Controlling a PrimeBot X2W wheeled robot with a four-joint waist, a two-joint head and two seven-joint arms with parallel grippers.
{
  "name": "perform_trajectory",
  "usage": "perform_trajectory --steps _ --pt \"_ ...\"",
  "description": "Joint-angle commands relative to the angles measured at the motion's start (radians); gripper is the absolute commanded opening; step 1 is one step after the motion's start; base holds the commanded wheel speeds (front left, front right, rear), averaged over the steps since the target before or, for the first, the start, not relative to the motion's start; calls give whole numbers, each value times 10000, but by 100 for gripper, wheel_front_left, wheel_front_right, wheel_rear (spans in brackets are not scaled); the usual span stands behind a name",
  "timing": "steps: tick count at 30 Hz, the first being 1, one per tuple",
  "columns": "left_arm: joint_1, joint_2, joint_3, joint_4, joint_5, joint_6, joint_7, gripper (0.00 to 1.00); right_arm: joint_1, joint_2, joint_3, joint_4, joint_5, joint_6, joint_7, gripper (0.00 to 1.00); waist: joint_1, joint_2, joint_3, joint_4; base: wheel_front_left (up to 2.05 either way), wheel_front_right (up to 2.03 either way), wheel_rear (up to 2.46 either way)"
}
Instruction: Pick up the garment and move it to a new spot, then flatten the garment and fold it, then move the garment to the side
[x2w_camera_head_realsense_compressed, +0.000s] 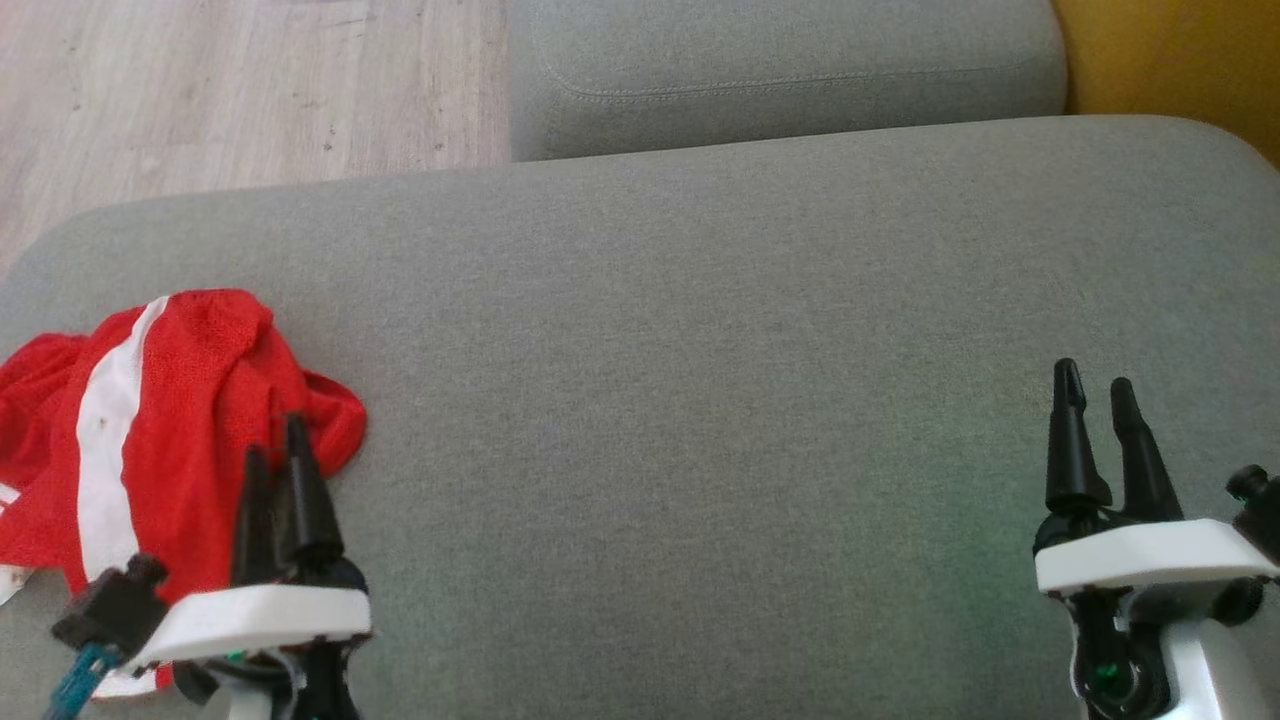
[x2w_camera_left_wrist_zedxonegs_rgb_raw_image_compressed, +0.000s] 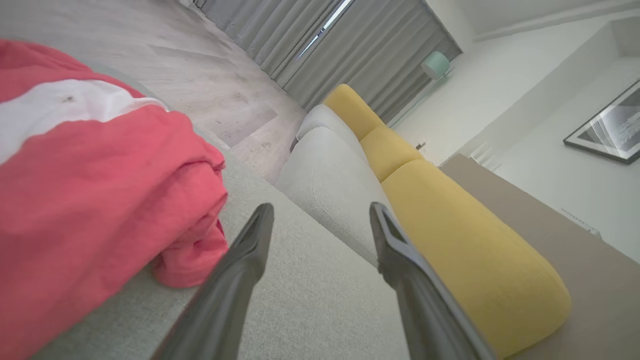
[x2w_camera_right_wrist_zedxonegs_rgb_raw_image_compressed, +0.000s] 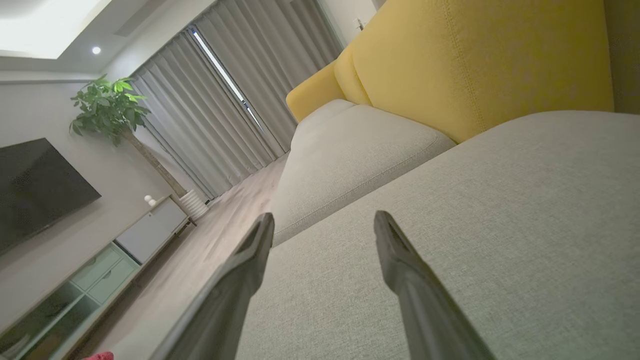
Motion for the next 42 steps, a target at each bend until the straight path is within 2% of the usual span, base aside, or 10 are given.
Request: perform_trajectory --steps 1,12,20,30,37,42 --pt "-329 89 23 -475 523 51 -128 100 -372 -63 149 -417 -465 -4 -145 100 0 0 9 -2 0 0 0" --pt "-334 99 -780 -502 2995 308 -485 100 -313 -71 346 -653 -2322 -5 -499 100 0 0 41 -9 0 0 0" --pt "-352 146 -1105 -478 4224 483 -692 100 -262 -75 444 -606 -3462 -5 -704 100 0 0 68 13 0 0 0" --pt "-441 582 -1996 -203 5960 1039 -990 100 -258 -82 593 -661 -4947 -6 -999 100 -1 0 93 6 0 0 0" --pt "-550 735 -2561 -100 6616 1396 -1198 100 -219 -87 749 -817 -5767 -6 -1206 100 -1 0 134 -31 0 0 0" --pt "-480 623 -2435 -324 6493 1137 -1346 100 -200 -90 919 -934 -5574 -7 -1353 100 -1 0 159 -73 0 0 0"
